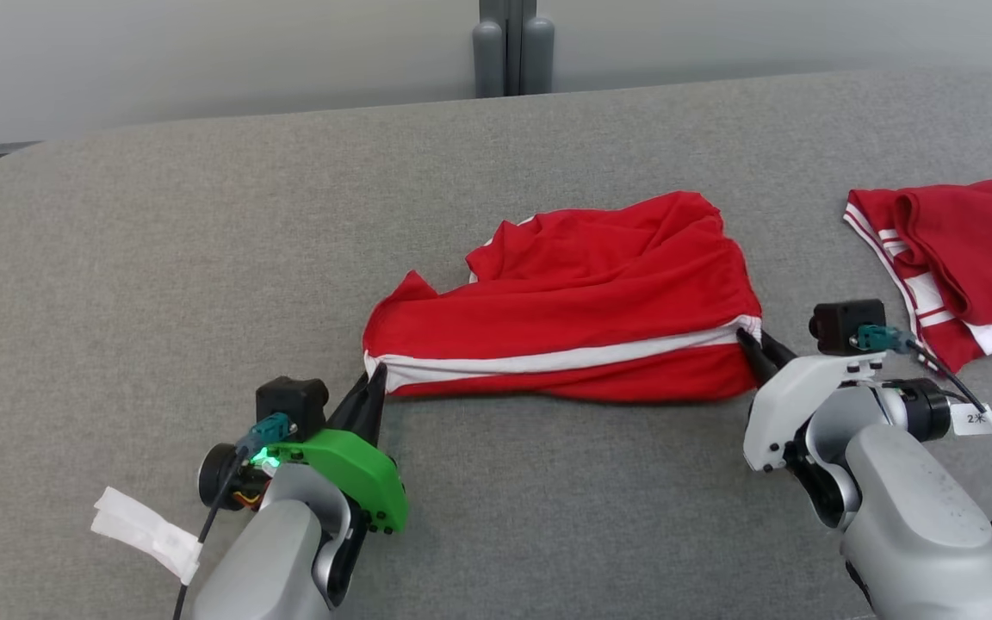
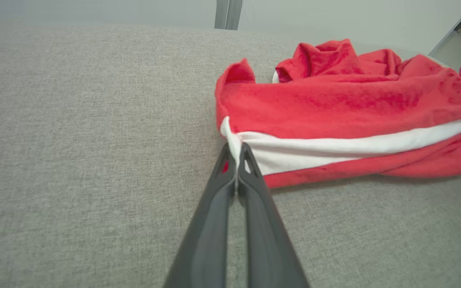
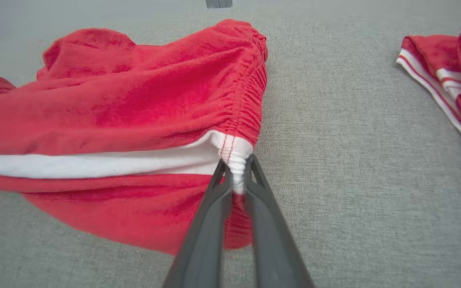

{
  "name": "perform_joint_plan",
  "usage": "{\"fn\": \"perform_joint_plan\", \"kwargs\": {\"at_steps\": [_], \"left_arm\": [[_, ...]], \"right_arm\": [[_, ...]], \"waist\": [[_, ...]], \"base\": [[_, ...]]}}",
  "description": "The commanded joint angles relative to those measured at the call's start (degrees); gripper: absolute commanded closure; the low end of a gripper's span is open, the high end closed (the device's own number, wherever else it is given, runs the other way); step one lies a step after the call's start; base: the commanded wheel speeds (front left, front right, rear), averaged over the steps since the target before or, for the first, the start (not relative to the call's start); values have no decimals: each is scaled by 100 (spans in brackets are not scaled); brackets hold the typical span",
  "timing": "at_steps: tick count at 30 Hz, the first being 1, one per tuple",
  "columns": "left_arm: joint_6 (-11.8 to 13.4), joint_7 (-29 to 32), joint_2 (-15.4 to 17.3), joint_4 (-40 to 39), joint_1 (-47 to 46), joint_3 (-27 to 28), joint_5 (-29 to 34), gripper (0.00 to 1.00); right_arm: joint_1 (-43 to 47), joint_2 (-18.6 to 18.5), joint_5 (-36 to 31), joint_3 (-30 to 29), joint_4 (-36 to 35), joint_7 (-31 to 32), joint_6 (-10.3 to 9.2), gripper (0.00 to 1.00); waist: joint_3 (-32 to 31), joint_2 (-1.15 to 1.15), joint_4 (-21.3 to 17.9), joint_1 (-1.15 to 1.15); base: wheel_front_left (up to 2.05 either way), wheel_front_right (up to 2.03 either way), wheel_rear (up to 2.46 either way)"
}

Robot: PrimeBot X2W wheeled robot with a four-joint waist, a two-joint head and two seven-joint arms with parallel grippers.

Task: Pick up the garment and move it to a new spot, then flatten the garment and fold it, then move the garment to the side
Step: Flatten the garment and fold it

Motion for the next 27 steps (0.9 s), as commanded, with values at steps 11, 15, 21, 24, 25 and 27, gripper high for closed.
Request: {"fn": "perform_joint_plan", "kwargs": {"at_steps": [11, 15, 21, 24, 25, 27], "left_arm": [[-141, -51, 240, -1904, 151, 340, -436, 100], [-138, 455, 445, -3219, 251, 558, -864, 100], [187, 1339, 987, -5330, 311, 804, -1000, 100], [355, 1801, 1261, -6208, 218, 894, -962, 100], [394, 1936, 1312, -6399, 195, 902, -983, 100], [478, 2204, 1459, -6717, 122, 964, -988, 100]], "right_arm": [[217, -383, 225, -260, -1719, -332, -6, 100], [470, -509, 321, -510, -2895, 21, -6, 100], [989, -544, 300, -1091, -4824, 750, -6, 100], [1218, -452, 308, -1232, -5657, 1157, -5, 100], [1272, -439, 310, -1248, -5869, 1264, -5, 100], [1386, -401, 302, -1262, -6223, 1503, -5, 100]], "waist": [[-897, 0, -146, 0], [-1102, 0, -212, 0], [-1251, 0, -304, 0], [-1254, 0, -339, 0], [-1251, 0, -349, 0], [-1232, 0, -366, 0]], "base": [[0, 0, 0], [0, 0, 0], [0, 0, 0], [0, 0, 0], [0, 0, 0], [0, 0, 0]]}}
